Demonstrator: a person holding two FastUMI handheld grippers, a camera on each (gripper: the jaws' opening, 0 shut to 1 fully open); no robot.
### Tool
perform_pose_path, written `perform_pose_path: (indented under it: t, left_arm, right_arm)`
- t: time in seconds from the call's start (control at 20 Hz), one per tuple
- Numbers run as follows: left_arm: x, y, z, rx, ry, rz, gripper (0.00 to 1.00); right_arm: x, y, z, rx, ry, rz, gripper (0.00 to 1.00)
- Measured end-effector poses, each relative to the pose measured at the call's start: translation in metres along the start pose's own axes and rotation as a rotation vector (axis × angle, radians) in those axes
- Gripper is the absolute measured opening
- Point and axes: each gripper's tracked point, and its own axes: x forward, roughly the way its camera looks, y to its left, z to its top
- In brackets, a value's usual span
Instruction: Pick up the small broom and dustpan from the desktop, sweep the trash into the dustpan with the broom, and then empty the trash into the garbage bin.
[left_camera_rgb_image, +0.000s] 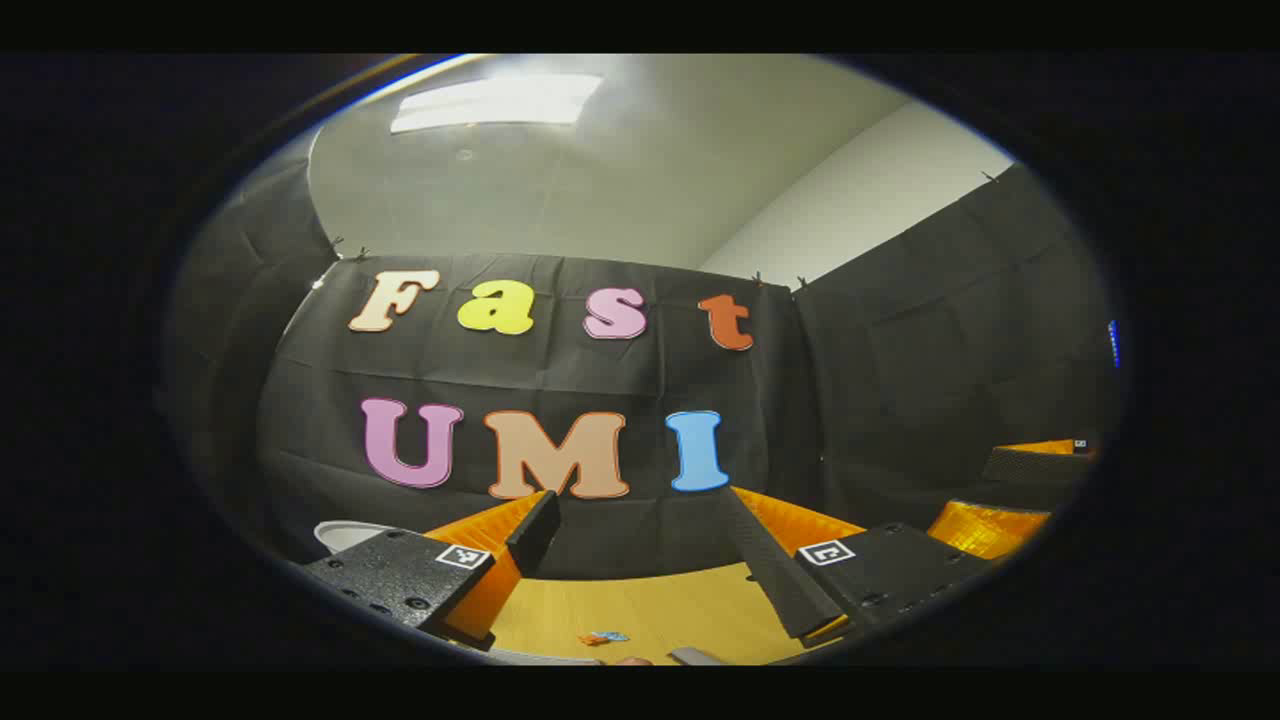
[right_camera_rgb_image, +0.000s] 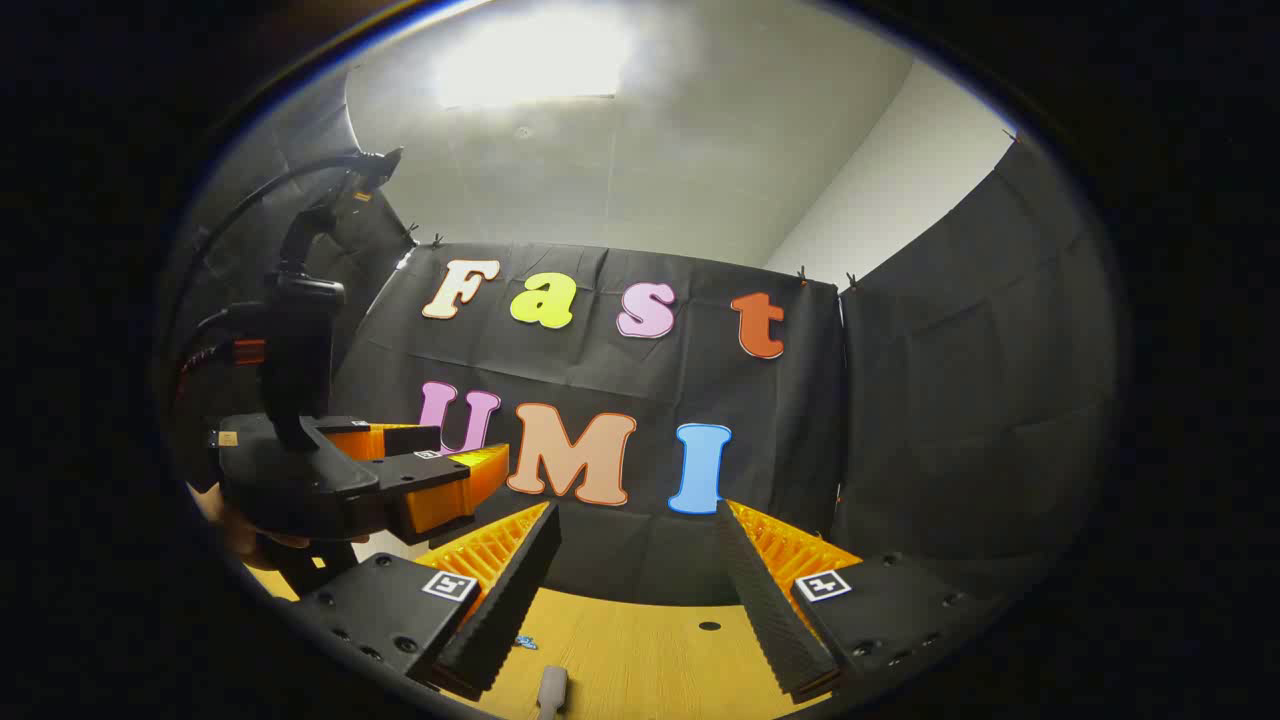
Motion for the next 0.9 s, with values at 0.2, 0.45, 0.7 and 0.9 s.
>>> perform_pose_path:
  t: [0.2, 0.45, 0.7, 0.9]
  left_arm:
    - [0.000, 0.000, 0.002, 0.015, 0.000, 0.004, 0.98]
    - [-0.002, -0.001, 0.002, 0.022, 0.004, 0.014, 0.98]
    - [-0.005, -0.004, -0.002, 0.027, 0.017, 0.031, 0.99]
    - [-0.005, -0.006, -0.005, 0.039, 0.021, 0.063, 0.99]
  right_arm:
    - [0.002, -0.005, -0.001, 0.019, 0.000, -0.004, 0.99]
    - [0.002, -0.008, -0.003, 0.025, 0.006, 0.005, 0.99]
    - [0.004, -0.014, -0.006, 0.047, 0.008, 0.030, 0.99]
    - [0.010, -0.028, -0.007, 0.055, -0.002, 0.043, 0.99]
